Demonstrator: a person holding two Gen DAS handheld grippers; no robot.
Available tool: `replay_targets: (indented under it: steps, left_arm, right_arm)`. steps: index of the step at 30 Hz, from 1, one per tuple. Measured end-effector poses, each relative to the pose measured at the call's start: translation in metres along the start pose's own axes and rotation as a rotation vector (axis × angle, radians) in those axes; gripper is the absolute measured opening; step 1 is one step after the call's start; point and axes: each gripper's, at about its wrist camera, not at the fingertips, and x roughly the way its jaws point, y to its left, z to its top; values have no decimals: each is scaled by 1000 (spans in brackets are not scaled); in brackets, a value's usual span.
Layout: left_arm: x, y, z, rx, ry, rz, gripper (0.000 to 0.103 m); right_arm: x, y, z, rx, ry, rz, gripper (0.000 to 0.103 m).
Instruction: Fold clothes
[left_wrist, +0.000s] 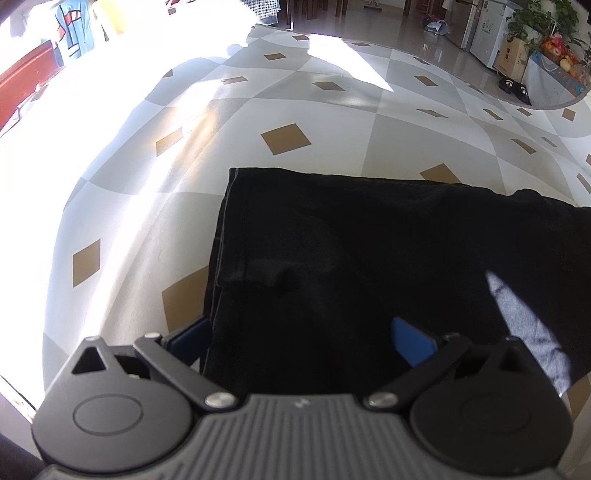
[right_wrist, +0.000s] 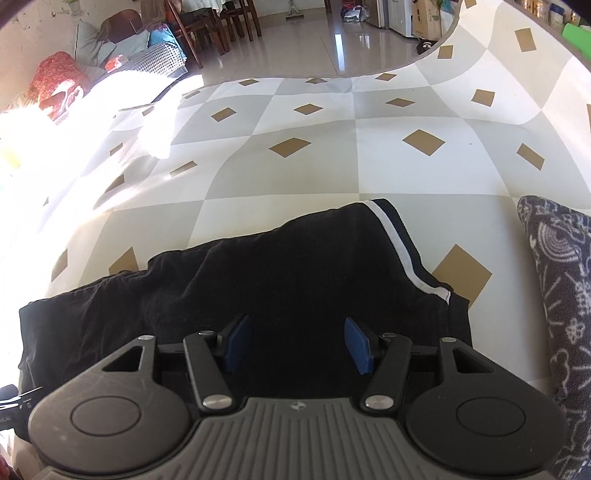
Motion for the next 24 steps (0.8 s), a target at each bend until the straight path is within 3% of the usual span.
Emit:
replay_targets:
  steps: [8,24]
  left_arm:
    - [18,-1,7,4,8,20,103]
    - [33,-5,28,33,-4,21,103]
  right_arm:
    - [24,14,-3,-42,33,-26,55]
    - [35,33,-3,-69,3,-120,65]
